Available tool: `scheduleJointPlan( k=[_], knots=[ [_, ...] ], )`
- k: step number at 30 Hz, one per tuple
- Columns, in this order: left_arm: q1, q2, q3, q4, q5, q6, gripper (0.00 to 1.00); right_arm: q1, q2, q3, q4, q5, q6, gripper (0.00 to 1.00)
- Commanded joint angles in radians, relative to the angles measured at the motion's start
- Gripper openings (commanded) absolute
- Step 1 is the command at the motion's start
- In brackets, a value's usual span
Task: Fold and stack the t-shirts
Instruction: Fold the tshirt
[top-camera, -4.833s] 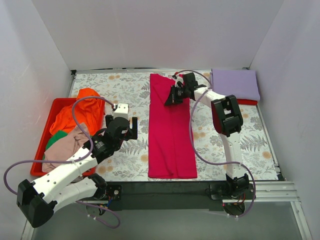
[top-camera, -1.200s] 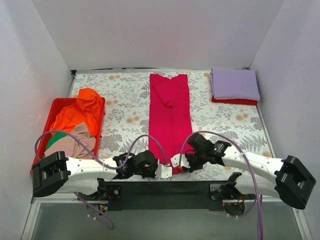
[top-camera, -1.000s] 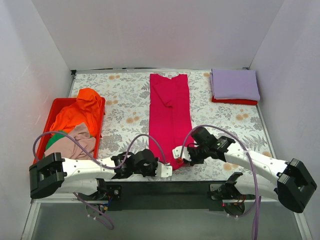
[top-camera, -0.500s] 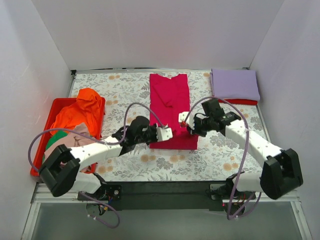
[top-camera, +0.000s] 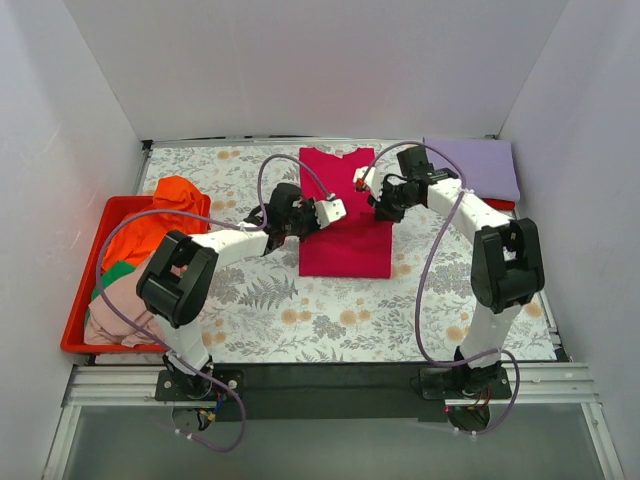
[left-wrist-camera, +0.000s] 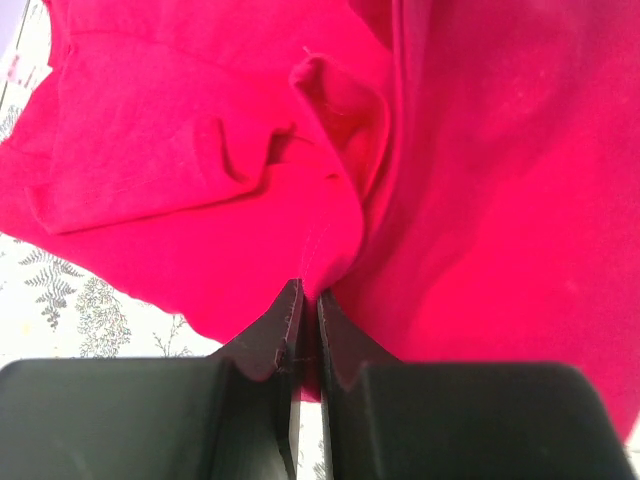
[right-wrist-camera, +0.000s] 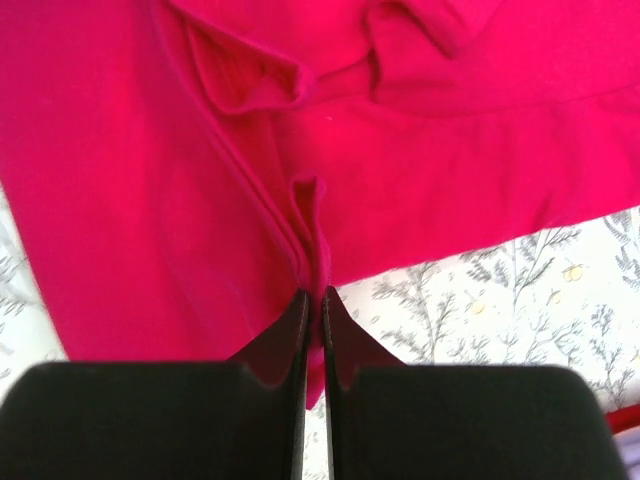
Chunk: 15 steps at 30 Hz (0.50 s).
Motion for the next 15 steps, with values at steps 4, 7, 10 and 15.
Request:
scheduleJointPlan(
  k=[4, 7, 10, 15],
  knots=[
    [0.052, 0.057, 0.098, 0.024, 0.025, -0.03, 0.0, -0.002, 0.121, 0.173, 0.006, 0.016, 0.053, 0.01],
    [0.067, 0.088, 0.125, 0.013, 0.028, -0.031, 0.0, -0.002, 0.169, 0.223, 0.012, 0.034, 0.064, 0.01],
    [0.081, 0.103, 0.145, 0.01, 0.036, -0.031, 0.0, -0.002, 0.204, 0.261, 0.013, 0.046, 0.071, 0.01],
    [0.101, 0.143, 0.174, 0.008, 0.041, -0.071, 0.0, 0.0, 0.249, 0.304, 0.024, 0.072, 0.084, 0.01]
  ],
)
